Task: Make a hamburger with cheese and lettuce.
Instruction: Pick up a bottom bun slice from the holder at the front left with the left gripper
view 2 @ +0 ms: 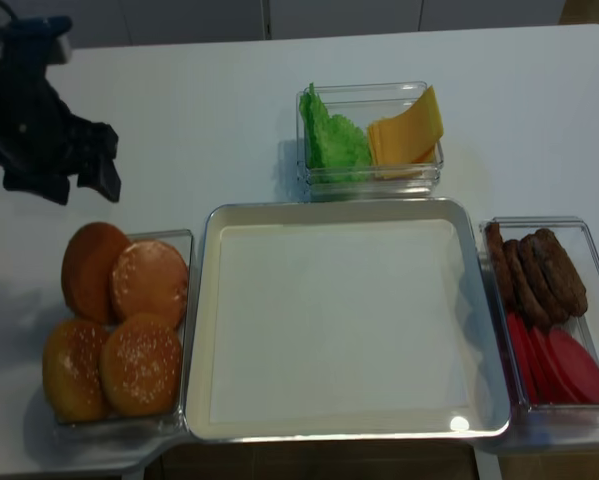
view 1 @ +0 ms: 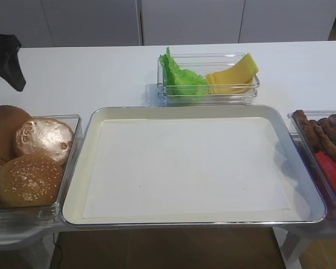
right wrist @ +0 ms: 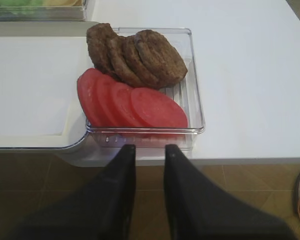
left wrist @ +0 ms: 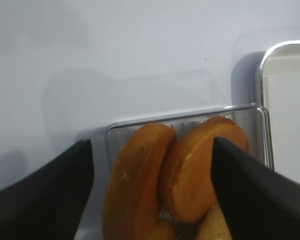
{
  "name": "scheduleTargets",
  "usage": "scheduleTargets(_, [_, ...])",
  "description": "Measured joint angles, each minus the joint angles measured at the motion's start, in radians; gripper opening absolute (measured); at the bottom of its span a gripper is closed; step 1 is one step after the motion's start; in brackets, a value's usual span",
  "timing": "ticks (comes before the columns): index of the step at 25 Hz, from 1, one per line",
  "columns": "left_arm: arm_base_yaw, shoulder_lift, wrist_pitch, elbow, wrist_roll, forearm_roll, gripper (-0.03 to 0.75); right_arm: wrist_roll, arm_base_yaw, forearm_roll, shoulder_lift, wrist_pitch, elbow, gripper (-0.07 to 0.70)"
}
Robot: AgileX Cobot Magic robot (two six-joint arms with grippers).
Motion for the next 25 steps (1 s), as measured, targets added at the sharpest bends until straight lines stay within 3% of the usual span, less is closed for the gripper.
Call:
scheduleTargets(2, [0.027,0.006,0.033,-0.011,0.025,-0.018,0.518,0.000,0.000,0.002,0.000,0.000,0.000,0.153])
scheduleTargets(8, [0.116,0.007,0.050,-0.011,0.169,-0.059,0.493,0.000,0.000,0.002,0.000,0.000,0.000,0.153])
scheduleTargets(13, [0.124,0.008,0.050,-0.011,0.257,-0.121,0.489,0.000,0.000,0.002,0.000,0.000,0.000,0.153])
scheduleTargets(25, [0.124,0.009,0.050,0.103,0.298,-0.156,0.489,0.000,0.000,0.002,0.000,0.000,0.000,0.153])
